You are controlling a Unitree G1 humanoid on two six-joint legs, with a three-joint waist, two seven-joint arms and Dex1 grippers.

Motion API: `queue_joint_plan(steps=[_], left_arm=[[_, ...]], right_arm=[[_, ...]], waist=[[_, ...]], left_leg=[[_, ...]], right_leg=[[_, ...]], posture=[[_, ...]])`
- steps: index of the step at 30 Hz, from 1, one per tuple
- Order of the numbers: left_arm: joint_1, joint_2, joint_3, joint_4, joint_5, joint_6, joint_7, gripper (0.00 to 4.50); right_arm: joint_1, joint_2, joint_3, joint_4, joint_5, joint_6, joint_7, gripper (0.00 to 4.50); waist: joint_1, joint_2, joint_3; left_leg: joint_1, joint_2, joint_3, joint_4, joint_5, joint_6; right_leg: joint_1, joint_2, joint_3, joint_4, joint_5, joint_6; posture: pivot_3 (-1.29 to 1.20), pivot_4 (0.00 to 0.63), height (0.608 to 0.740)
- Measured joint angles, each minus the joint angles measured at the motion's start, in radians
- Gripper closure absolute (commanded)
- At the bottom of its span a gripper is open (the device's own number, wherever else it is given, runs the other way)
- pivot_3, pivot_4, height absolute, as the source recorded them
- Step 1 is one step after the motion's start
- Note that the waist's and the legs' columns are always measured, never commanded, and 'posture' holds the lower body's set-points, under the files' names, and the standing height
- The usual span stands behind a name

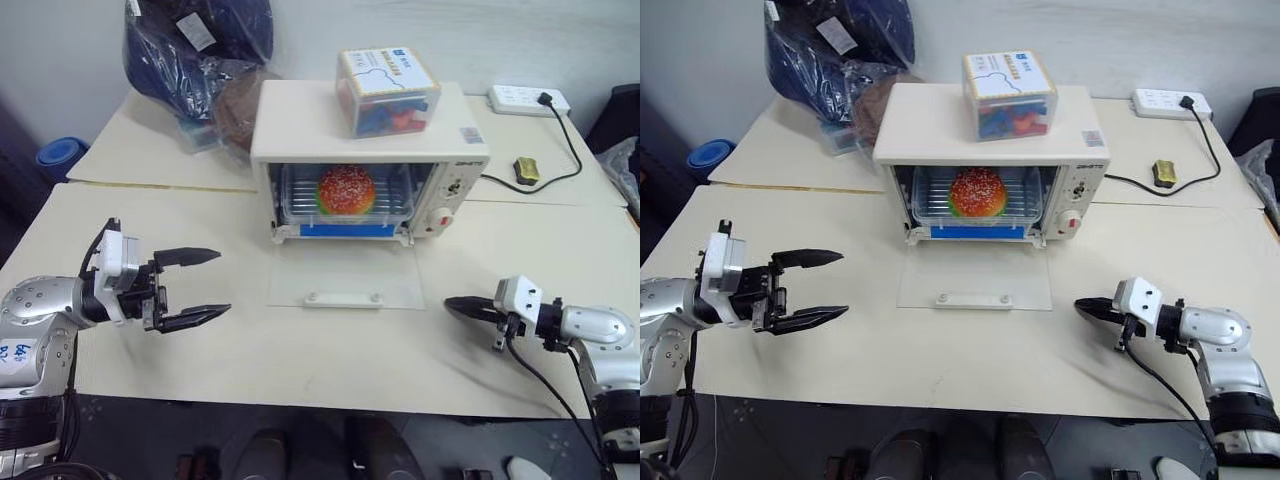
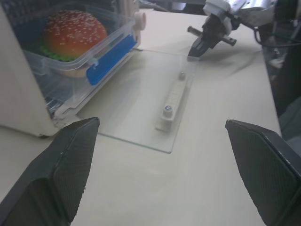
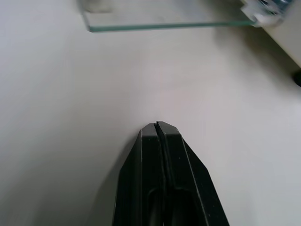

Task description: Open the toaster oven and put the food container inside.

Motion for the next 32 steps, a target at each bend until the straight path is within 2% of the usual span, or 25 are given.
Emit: queue_joint_plan(steps=[3,9,16,20,24,30,31,32], left_arm=[[0.020,-0.012,0.017,-0.002,-0.040,0.046,0.021,0.04],[0.061,-0.075,0.123,-0.051,-0.149,0.144,0.151,0.04],[0.079,-0.112,0.169,-0.089,-0.114,0.089,0.285,0.04],[0.128,-0.084,0.153,-0.082,-0.026,0.028,0.277,0.00],[0.189,-0.029,0.151,-0.032,0.075,-0.059,0.239,0.00],[0.346,-0.018,0.159,0.005,0.185,-0.166,0.235,0.00],[0.361,-0.020,0.161,0.007,0.193,-0.185,0.232,0.00],[0.371,-0.024,0.165,0.006,0.195,-0.204,0.232,0.00]], right_arm=[[0.010,0.102,0.036,-0.064,0.057,0.026,0.018,4.50],[-0.017,0.175,-0.008,-0.250,0.159,0.132,-0.110,4.50],[-0.118,0.226,-0.066,-0.369,0.274,0.285,-0.272,4.50],[-0.148,0.193,-0.071,-0.375,0.299,0.365,-0.257,3.58],[-0.117,0.081,-0.070,-0.381,0.295,0.399,-0.149,2.26],[0.034,-0.027,-0.066,-0.351,0.238,0.298,0.043,0.30],[0.051,-0.034,-0.067,-0.337,0.230,0.277,0.062,0.05],[0.065,-0.036,-0.070,-0.325,0.222,0.252,0.077,0.05]], waist=[[-0.004,0.003,0.002],[0.006,0.005,0.003],[0.006,0.005,0.003],[0.006,0.005,0.003],[0.007,0.005,0.003],[0.005,0.005,0.003],[0.005,0.005,0.003],[0.006,0.005,0.003]], left_leg=[[0.000,0.000,0.000,0.000,0.001,-0.001],[-0.002,-0.001,-0.002,0.001,0.000,-0.002],[-0.002,-0.002,-0.001,0.000,0.001,-0.002],[-0.003,-0.002,0.000,-0.003,0.001,-0.002],[-0.006,-0.002,0.001,-0.006,0.001,-0.002],[-0.006,-0.002,0.002,-0.006,0.000,0.000],[-0.006,-0.002,0.002,-0.005,0.001,0.000],[-0.006,-0.002,0.002,-0.005,0.001,0.000]], right_leg=[[-0.001,-0.001,0.000,0.002,0.000,0.000],[-0.002,-0.002,0.000,0.001,0.000,0.000],[-0.004,-0.002,0.000,0.001,0.000,0.000],[-0.006,-0.002,0.001,0.000,0.000,0.000],[-0.010,-0.003,0.001,-0.001,0.000,0.000],[-0.010,-0.003,0.002,-0.002,0.000,0.000],[-0.010,-0.003,0.002,-0.001,0.000,0.000],[-0.010,-0.003,0.002,-0.001,0.000,0.000]], posture=[[0.00,0.150,0.740],[0.00,0.150,0.740],[0.00,0.150,0.740],[0.00,0.150,0.740],[0.00,0.150,0.740],[0.00,0.150,0.740],[0.00,0.150,0.740],[0.00,0.150,0.740]])
